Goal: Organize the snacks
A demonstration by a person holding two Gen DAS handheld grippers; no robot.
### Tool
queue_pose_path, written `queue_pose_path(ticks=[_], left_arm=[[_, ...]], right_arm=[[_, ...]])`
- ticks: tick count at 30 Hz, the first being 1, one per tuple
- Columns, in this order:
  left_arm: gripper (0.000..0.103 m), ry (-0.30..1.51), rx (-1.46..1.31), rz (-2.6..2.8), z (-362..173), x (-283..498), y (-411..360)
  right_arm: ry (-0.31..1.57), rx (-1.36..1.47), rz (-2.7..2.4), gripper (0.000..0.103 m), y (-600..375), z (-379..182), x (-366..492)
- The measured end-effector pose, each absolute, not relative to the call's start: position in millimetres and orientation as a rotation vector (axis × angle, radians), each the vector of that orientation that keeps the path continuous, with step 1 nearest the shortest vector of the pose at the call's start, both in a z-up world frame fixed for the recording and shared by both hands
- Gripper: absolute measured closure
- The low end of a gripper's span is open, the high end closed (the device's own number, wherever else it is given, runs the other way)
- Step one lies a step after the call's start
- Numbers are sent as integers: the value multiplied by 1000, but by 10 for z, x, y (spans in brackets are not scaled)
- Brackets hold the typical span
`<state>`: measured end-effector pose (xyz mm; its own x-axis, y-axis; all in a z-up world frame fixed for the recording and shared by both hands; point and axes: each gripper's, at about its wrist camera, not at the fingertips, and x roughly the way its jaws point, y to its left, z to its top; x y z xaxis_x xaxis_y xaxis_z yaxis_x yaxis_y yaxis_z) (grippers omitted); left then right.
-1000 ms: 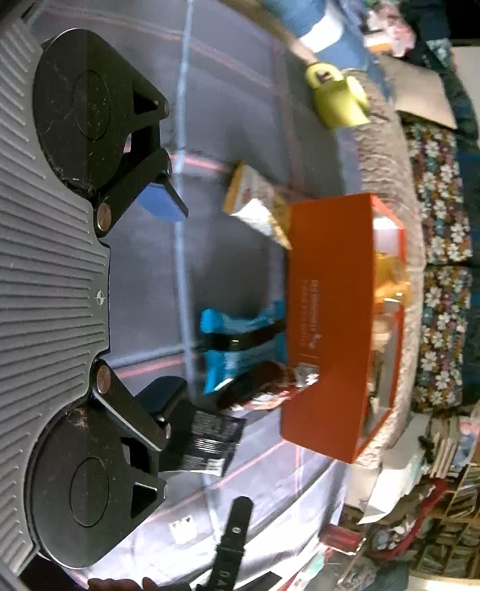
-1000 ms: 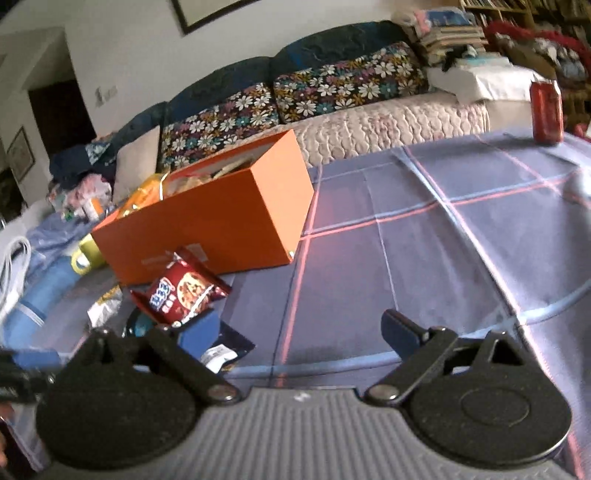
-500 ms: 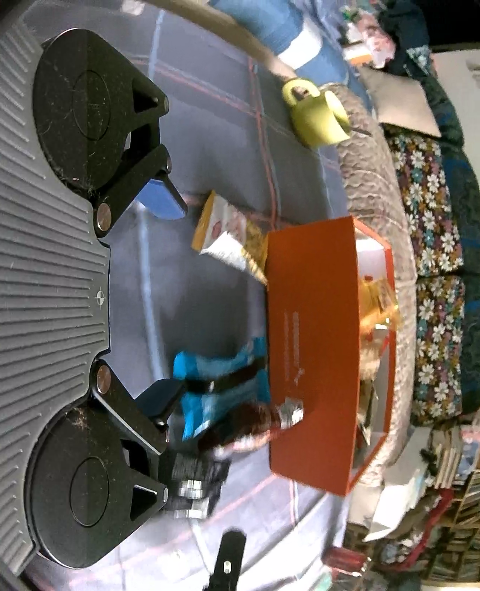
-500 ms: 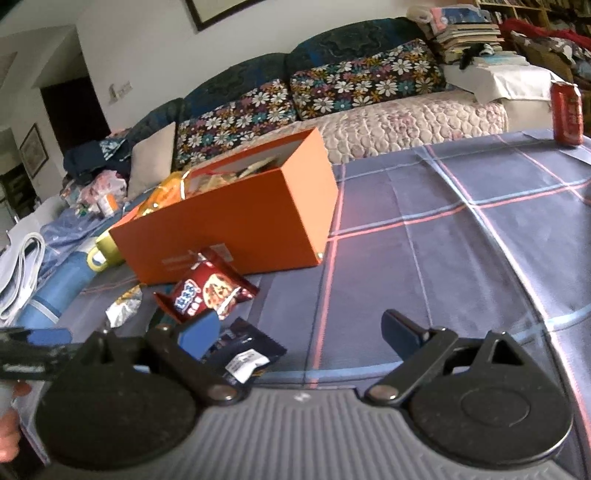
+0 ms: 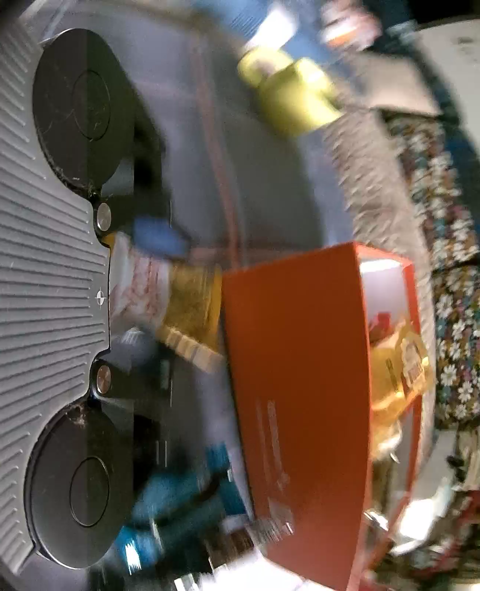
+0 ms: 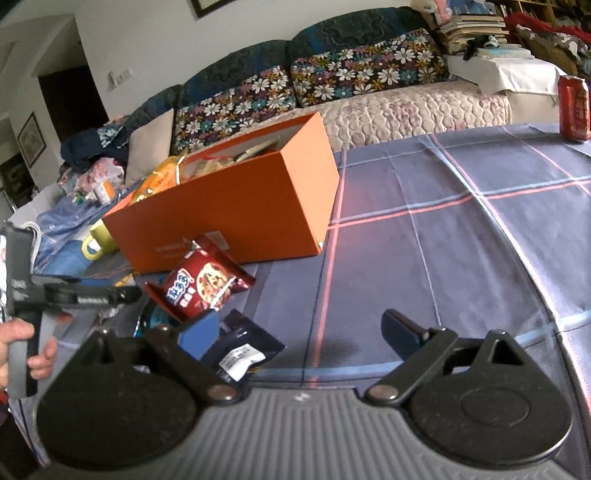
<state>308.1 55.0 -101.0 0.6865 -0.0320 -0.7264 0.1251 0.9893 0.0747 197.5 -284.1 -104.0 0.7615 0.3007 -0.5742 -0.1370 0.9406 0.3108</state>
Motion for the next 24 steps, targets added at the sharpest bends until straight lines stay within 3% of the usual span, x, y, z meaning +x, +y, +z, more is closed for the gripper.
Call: queue_pose_path(ticks=[8,12,19,24], left_arm=[[91,809,131,-86,-1012,2224,358],[80,838,47,-103,-990,1994,314],[74,849,31,-96,-977,2016,267],[63,844,50,-91,-983,1907,199]], right_arm=[[658,244,271,9,-2784,-1030,1929],[675,195,323,9,-2566,-1056,1944],[689,-33,326,9,-2057,-1182,2094],[717,-66,298,9,-2191,-1160,1971]])
